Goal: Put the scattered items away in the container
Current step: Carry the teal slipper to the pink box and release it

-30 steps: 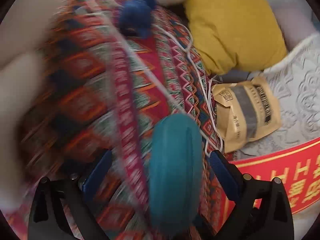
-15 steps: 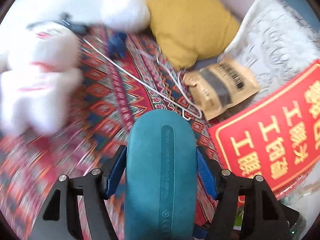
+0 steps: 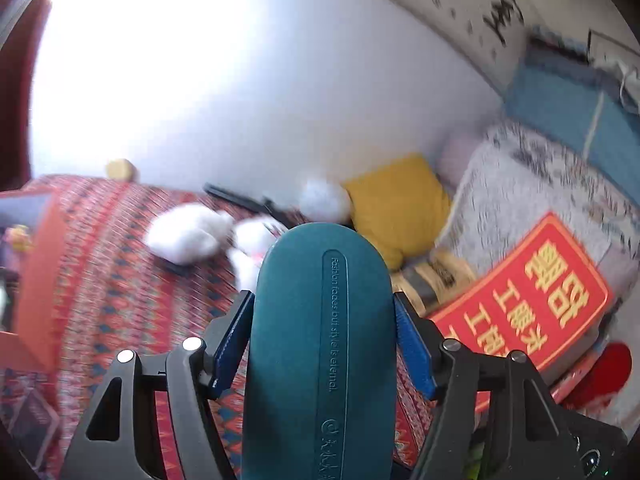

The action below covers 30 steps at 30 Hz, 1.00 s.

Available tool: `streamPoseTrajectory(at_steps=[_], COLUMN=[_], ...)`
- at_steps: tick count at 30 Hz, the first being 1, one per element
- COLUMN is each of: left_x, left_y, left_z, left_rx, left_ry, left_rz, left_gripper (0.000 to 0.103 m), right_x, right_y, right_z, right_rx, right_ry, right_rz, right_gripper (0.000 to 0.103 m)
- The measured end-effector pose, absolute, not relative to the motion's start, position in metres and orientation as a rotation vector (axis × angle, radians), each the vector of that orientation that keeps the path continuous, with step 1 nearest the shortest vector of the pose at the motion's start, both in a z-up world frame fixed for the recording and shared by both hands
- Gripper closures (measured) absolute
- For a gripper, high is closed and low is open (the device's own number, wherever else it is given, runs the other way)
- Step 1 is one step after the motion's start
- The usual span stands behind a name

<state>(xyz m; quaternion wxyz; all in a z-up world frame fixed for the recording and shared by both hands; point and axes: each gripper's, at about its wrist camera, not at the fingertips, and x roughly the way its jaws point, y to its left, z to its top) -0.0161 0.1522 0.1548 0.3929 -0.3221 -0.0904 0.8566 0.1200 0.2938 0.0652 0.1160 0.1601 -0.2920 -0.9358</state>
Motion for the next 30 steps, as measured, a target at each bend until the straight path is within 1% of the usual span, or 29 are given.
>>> streamPoseTrajectory(at_steps=[5, 8, 14, 16, 18, 20, 21, 22, 23, 24, 25, 26, 30], left_x=[-0.032, -0.049, -0.108, -0.137, -0.171, -0.212, -0.228, -0.242, -0.249, -0.256, -0.261, -0.263, -0.263], left_y=[0.067, 0.008, -0.089, -0.106, -0.108, -0.107, -0.109, -0.114, -0.120, -0.131, -0.142, -0.152, -0.166], left_z=[0.187, 0.199, 0.221, 0.228, 0.230, 0.223, 0.219, 0.214, 0.212, 0.210, 0.209, 0.208, 0.203], left_rx=[-0.731, -0.682, -0.621, -0.629, -0.690, -0.817, -0.867, -0.901, -0.907, -0.901, -0.893, -0.892, -0.920], left_ry=[-0.301, -0.379, -0.464, -0.420, -0.287, -0.118, -0.053, 0.013, 0.051, 0.077, 0.069, 0.043, -0.014], left_rz=[2.294, 2.353, 2.478, 2.523, 2.538, 2.542, 2.596, 2.685, 2.752, 2.811, 2.825, 2.811, 2.782], left_gripper=[0.037, 0.037, 0.037, 0.038, 0.038, 0.037, 0.036, 0.036, 0.036, 0.035, 0.033, 0.030, 0.029], right_x=[0.092, 0.067, -0.003, -0.029, -0.058, -0.091, -0.111, -0.129, -0.140, -0.143, -0.142, -0.139, -0.117], right_y=[0.230, 0.188, 0.103, 0.077, 0.051, 0.037, 0.033, 0.032, 0.035, 0.041, 0.048, 0.055, 0.092], right_z=[0.096, 0.114, 0.143, 0.152, 0.159, 0.156, 0.150, 0.142, 0.134, 0.127, 0.124, 0.122, 0.111], right_rx=[0.468, 0.472, 0.471, 0.460, 0.435, 0.457, 0.500, 0.555, 0.600, 0.611, 0.595, 0.578, 0.550], right_ry=[-0.772, -0.680, -0.535, -0.484, -0.398, -0.375, -0.392, -0.420, -0.455, -0.503, -0.540, -0.563, -0.640], right_rz=[-2.656, -2.615, -2.521, -2.521, -2.572, -2.608, -2.603, -2.617, -2.672, -2.734, -2.742, -2.731, -2.756], right_gripper=[0.063, 0.063, 0.063, 0.063, 0.063, 0.062, 0.052, 0.020, 0.008, 0.003, 0.003, 0.003, 0.003])
